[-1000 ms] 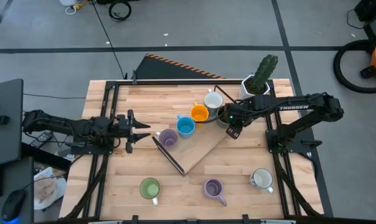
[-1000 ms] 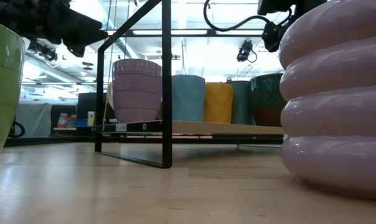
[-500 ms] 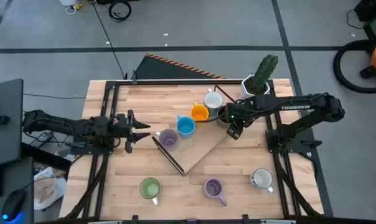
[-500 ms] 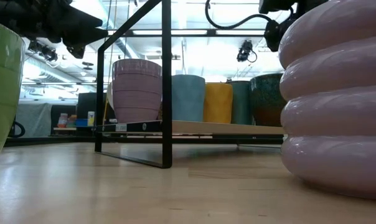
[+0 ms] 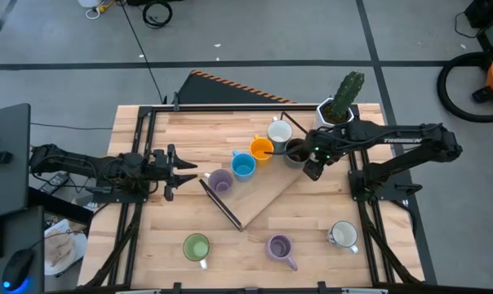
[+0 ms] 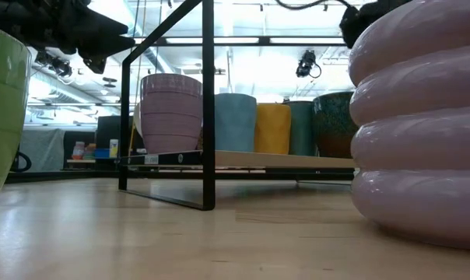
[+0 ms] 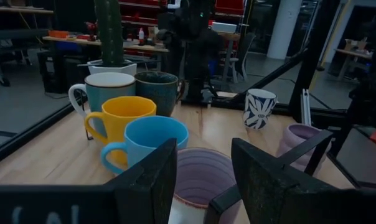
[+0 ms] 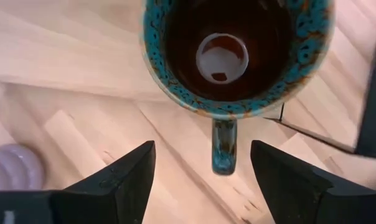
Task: Place coffee mugs
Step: Put the blue patterned mug on the shelf
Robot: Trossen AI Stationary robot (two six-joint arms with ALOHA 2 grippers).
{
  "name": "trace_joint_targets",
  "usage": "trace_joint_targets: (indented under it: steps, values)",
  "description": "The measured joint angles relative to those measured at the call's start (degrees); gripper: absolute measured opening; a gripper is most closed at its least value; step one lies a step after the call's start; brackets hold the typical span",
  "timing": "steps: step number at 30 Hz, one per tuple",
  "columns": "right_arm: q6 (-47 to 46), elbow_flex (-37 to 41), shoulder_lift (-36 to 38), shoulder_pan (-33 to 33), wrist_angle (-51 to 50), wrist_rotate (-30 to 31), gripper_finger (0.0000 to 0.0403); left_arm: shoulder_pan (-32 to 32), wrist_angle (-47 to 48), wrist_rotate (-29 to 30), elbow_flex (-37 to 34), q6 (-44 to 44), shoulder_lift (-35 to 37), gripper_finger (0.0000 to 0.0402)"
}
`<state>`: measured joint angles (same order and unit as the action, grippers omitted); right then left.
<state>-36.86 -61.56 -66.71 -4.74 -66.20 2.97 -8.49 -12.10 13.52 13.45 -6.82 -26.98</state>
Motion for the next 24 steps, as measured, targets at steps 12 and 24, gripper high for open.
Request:
trace_joint_targets:
  steps: [12, 24]
  values:
    - [-13.0, 0.0, 7.1, 10.3, -5.9, -1.0, 0.027, 0.0, 0.0, 0.0, 0.0, 0.0, 0.0, 0.016]
    - [-33.6, -3.4, 2.8, 28.4, -6.9, -6.6, 0.0268, 0.0, 0.0, 0.0, 0.0, 0.0, 0.0, 0.016]
